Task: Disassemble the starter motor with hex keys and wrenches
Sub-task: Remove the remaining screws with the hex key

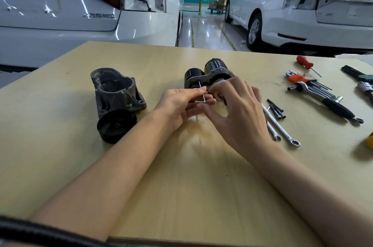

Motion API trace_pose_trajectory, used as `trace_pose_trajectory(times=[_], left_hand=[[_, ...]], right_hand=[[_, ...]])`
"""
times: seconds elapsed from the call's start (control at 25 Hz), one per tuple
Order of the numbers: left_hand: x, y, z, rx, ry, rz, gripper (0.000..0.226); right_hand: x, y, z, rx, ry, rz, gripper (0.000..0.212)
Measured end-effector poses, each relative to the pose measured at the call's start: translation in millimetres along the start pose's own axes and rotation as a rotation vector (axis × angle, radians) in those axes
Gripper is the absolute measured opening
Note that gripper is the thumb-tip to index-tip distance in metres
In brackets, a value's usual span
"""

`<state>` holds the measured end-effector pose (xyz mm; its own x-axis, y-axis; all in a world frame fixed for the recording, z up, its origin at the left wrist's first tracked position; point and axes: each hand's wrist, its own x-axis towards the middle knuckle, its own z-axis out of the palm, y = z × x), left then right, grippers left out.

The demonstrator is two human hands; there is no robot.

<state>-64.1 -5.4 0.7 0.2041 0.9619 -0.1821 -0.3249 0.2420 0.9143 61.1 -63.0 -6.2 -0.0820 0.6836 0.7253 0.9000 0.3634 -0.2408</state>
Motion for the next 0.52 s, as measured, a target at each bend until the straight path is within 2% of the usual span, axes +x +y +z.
trace_pose_trajectory(times=[0.08, 0.2, 0.4, 0.52], left_hand=[[-0.3, -0.2, 0.4, 0.004, 0.005, -0.007, 0.010], [-1.2, 0.0, 3.1, 0.015, 0.010, -0.002, 0.011], [-3.3, 0.1, 6.6, -0.007, 0.032, -0.008, 0.012], [-3.7, 1.3, 7.4, -0.003, 0.032, -0.012, 0.016]], right_hand=[[0.3, 1.2, 1.5, -0.030, -0.005, 0.079, 0.029], [-0.1, -0.5, 5.7, -0.043, -0.014, 0.099, 0.034], [-1.4, -6.5, 11.7, -0.002, -0.010, 0.126, 0.025], [-3.6, -7.5, 8.9, -0.082, 0.013, 0.058, 0.016]])
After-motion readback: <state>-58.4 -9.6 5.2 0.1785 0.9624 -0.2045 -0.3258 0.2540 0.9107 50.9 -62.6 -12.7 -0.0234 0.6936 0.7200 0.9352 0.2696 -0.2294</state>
